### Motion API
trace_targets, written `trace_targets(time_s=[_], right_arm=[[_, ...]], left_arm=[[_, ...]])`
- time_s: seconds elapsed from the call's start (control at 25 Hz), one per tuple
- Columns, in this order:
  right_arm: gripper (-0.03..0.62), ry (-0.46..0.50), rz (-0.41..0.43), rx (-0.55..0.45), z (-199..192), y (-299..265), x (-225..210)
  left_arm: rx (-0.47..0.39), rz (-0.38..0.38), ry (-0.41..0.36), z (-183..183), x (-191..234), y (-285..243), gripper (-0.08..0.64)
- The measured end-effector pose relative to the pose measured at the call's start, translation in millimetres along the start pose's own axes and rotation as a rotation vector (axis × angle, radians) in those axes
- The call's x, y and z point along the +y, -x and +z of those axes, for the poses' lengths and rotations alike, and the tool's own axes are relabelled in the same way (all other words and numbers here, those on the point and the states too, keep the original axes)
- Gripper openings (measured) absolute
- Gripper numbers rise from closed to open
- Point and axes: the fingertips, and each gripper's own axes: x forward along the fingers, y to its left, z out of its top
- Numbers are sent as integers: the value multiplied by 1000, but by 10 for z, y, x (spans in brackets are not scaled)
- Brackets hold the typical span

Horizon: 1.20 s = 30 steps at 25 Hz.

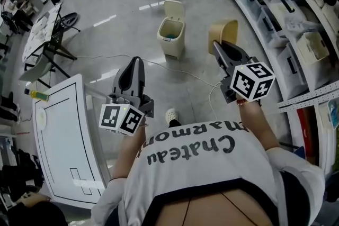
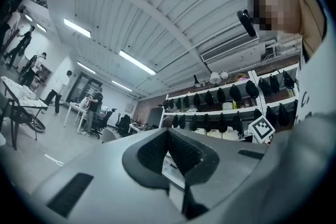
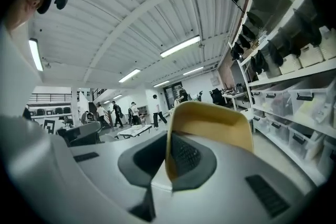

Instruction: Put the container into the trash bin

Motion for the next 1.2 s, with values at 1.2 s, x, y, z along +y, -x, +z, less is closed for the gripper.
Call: trace_targets(time_s=[1.2], right_arm=[[35, 46, -166, -125, 780, -1937, -334]], left_arm=[[-5, -210, 19, 380, 1733, -1689, 23]])
